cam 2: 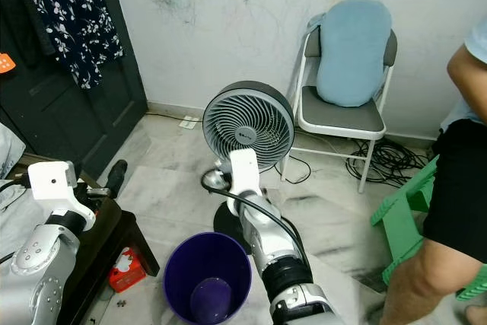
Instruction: Clean up the room
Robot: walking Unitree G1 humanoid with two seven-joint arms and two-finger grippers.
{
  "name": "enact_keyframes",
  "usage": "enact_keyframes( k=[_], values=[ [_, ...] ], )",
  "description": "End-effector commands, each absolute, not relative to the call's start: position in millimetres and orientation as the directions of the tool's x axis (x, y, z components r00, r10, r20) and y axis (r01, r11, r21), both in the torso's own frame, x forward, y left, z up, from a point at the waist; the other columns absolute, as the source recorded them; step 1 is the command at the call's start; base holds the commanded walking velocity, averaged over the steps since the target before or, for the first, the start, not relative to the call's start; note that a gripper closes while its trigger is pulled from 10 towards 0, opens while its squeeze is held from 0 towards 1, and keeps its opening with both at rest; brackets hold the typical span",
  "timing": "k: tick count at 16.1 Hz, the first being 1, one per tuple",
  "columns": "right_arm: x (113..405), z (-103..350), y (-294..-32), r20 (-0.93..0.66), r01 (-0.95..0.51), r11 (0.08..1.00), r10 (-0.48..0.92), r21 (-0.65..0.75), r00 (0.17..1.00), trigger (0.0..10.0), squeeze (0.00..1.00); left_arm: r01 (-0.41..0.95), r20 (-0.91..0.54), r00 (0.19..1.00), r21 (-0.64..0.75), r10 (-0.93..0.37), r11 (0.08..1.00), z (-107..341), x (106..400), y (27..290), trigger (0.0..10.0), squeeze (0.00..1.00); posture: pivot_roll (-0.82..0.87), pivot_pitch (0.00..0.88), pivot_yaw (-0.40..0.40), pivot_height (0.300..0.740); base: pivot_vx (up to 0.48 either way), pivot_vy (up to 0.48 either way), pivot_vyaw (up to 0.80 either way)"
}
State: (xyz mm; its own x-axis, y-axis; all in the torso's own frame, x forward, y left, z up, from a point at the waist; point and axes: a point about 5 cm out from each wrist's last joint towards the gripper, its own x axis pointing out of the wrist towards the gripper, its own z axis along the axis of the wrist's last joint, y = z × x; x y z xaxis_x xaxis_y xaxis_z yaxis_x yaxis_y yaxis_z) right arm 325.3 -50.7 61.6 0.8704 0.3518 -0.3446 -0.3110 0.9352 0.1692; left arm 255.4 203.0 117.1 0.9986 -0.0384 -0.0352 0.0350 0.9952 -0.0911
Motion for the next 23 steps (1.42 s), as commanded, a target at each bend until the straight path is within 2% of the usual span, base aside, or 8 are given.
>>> enact_keyframes(
  k=[1, 5, 8, 11, 18, 23],
  values=[
    [332, 70, -46, -0.332, -0.307, 0.936, 0.349, 0.173, 0.876, 10.0, 0.00, 0.064, -0.036, 0.997, -0.070, -0.066, 0.996, 119, 254, 201, 10.0, 0.00, 0.01, 0.000, 0.008, 0.740, 0.000, 0.000, 0.00],
    [332, 67, -49, -0.340, -0.282, 0.943, 0.327, 0.176, 0.882, 10.0, 0.00, 0.100, -0.047, 0.994, -0.059, -0.103, 0.993, 118, 253, 199, 10.0, 0.00, 0.01, 0.000, 0.014, 0.740, 0.000, 0.000, 0.00],
    [330, 53, -58, -0.439, -0.186, 0.974, 0.223, 0.125, 0.870, 10.0, 0.00, 0.146, -0.064, 0.987, -0.059, -0.150, 0.987, 114, 250, 195, 10.0, 0.00, 0.01, 0.000, 0.014, 0.740, 0.000, 0.000, 0.00],
    [323, 40, -65, -0.502, -0.136, 0.987, 0.158, 0.081, 0.850, 10.0, 0.00, 0.268, -0.084, 0.959, -0.038, -0.270, 0.963, 112, 235, 192, 10.0, 0.00, 0.01, 0.000, 0.038, 0.740, 0.000, 0.000, 0.00],
    [302, 18, -60, -0.566, -0.031, 0.993, 0.093, 0.118, 0.819, 10.0, 0.00, 0.473, -0.181, 0.868, 0.013, -0.463, 0.881, 118, 203, 195, 10.0, 0.00, 0.03, 0.147, 0.131, 0.740, 0.000, 0.000, 0.00],
    [299, 18, -43, -0.570, -0.003, 0.992, 0.076, 0.128, 0.818, 10.0, 0.00, 0.542, -0.259, 0.813, 0.011, -0.521, 0.840, 124, 187, 203, 10.0, 0.00, 0.08, 0.185, 0.199, 0.740, 0.000, 0.000, 0.00]
  ],
)
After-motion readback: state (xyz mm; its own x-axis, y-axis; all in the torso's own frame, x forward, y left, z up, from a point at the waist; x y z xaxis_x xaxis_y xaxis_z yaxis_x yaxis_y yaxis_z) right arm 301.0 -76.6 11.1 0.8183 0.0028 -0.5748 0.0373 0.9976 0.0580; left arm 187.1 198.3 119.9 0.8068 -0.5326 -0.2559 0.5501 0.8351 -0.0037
